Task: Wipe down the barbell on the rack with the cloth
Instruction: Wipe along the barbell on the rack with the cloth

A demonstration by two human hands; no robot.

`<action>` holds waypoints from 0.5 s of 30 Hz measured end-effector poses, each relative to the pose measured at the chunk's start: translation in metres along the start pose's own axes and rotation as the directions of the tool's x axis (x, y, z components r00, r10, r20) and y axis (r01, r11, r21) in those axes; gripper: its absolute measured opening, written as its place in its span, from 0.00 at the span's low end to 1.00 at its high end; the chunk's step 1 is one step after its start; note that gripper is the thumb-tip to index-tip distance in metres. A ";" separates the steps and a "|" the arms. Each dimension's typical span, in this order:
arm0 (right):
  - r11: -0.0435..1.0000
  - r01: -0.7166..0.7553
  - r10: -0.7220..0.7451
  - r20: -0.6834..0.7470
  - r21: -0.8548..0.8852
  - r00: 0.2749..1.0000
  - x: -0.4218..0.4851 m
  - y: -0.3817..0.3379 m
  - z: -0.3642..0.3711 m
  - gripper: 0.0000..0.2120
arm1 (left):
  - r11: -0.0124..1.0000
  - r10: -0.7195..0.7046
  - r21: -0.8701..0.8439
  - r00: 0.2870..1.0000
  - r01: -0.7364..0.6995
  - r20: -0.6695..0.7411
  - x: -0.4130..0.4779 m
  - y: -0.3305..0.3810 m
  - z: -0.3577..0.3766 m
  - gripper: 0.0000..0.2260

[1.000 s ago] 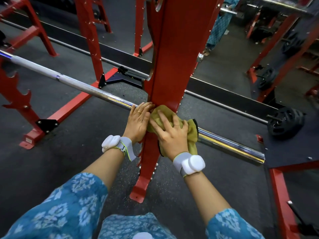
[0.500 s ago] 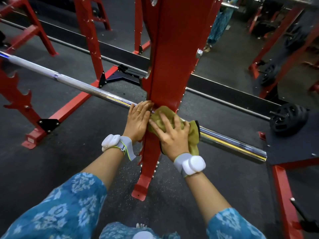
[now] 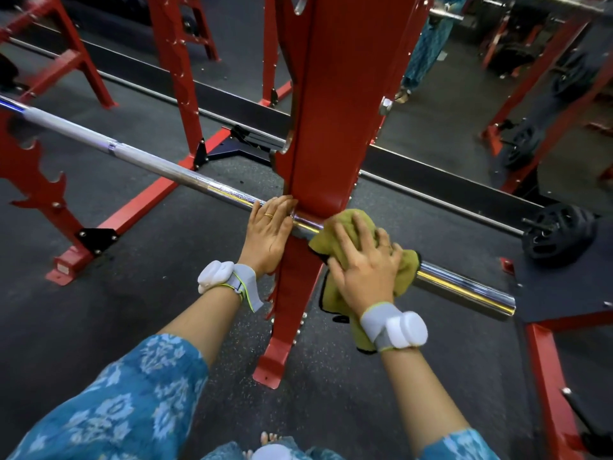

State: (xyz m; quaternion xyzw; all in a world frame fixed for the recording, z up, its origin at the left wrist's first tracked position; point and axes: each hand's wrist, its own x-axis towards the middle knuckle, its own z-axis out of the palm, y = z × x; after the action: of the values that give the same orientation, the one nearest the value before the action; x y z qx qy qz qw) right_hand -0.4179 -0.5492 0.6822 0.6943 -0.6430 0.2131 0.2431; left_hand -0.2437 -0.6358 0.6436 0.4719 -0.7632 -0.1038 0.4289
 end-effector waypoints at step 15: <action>0.950 -0.313 0.294 0.327 0.008 0.898 0.032 -0.012 -0.023 0.26 | 1.000 0.000 0.003 1.000 0.000 0.014 -0.001 0.000 -0.002 0.24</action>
State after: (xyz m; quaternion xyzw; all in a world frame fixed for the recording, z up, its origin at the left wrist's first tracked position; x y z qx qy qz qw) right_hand -0.4029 -0.5603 0.7191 0.6180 -0.7675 0.1514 0.0778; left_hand -0.2419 -0.6349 0.6440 0.4718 -0.7662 -0.1061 0.4231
